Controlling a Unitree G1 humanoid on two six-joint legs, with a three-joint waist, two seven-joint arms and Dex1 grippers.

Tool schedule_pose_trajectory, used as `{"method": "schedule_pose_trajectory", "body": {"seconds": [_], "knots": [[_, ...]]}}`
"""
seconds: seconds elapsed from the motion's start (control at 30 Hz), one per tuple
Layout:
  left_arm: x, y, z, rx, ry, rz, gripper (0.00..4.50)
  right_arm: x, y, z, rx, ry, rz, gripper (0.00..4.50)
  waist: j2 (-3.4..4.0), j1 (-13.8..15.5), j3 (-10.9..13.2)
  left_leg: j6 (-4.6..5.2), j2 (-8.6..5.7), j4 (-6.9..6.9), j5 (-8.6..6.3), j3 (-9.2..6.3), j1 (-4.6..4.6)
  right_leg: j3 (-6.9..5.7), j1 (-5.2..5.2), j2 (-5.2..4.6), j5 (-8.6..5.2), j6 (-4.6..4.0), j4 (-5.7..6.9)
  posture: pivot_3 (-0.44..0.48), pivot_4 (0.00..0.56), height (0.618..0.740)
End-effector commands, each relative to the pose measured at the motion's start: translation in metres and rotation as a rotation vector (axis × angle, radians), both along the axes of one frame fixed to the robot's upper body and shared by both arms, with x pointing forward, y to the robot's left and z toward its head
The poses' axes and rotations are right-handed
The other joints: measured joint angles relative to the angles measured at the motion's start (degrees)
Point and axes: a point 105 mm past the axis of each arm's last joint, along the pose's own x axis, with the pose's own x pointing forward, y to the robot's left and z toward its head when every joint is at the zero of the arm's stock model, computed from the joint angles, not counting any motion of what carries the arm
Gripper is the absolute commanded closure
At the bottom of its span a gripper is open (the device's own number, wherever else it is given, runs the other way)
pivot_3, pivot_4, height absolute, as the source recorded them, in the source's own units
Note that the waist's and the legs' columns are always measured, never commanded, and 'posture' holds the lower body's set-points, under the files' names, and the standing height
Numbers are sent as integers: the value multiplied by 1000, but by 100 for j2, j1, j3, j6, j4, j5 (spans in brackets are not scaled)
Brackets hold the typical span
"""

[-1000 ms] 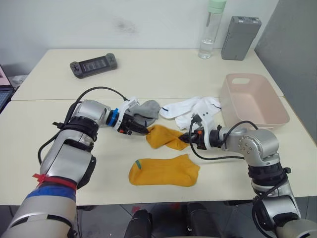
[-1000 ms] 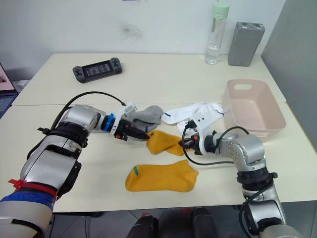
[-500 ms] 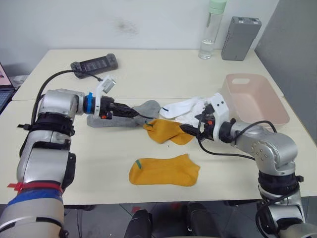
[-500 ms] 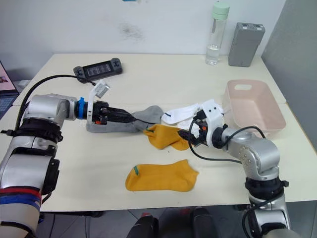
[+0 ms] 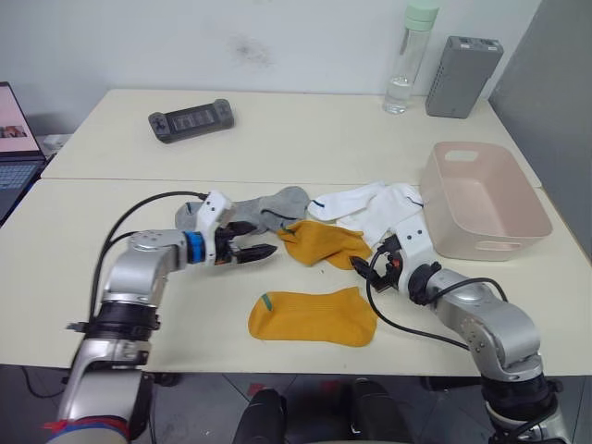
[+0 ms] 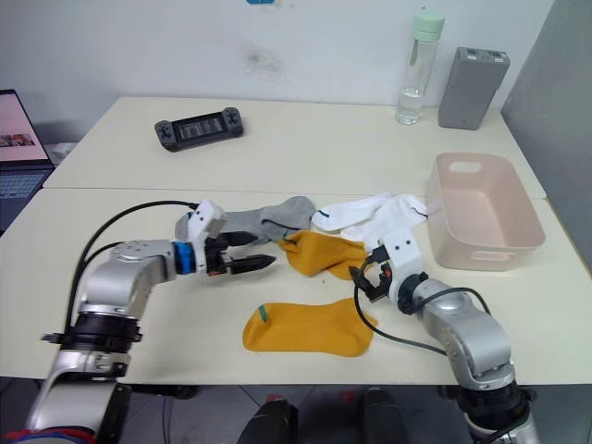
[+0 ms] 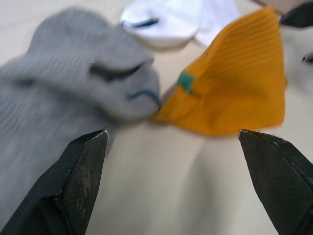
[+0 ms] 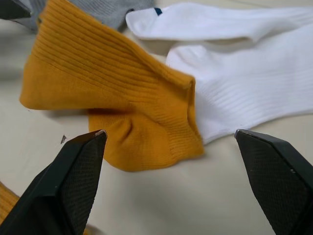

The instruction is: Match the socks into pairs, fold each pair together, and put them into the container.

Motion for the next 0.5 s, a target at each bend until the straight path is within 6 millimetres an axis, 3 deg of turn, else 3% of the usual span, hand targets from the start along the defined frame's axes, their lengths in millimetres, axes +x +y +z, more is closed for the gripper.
{"method": "schedule_pose_trajectory", "body": {"seconds": [0.03, 0.27, 0.33, 0.5], "knots": [[11, -8, 22, 14, -156, -9, 54, 3, 1, 7, 16, -46, -22, 0, 0, -3, 0, 0, 0, 0, 0, 0, 1, 0, 0, 1, 1, -1, 0, 0, 150, 740], [17, -15, 11, 64, -163, -63, 54, 13, 2, 0, 10, -44, -50, 0, 2, -46, -2, 1, 1, -3, 0, 8, 8, 3, 1, 5, 2, -3, 1, 0, 150, 740], [18, -16, 7, 81, -153, -78, 470, 15, 2, -4, 1, -37, -56, 0, 2, -43, -2, 1, 0, -3, 0, 7, 8, 3, 2, 5, 2, -3, 0, 0, 150, 740], [20, -21, 9, 107, -151, -118, 1633, 14, 9, -2, 13, -46, -26, 1118, 2, -43, -2, 1, 0, -2, 0, 5, 6, 1, 2, 5, 2, -3, 0, 0, 150, 740]]}}
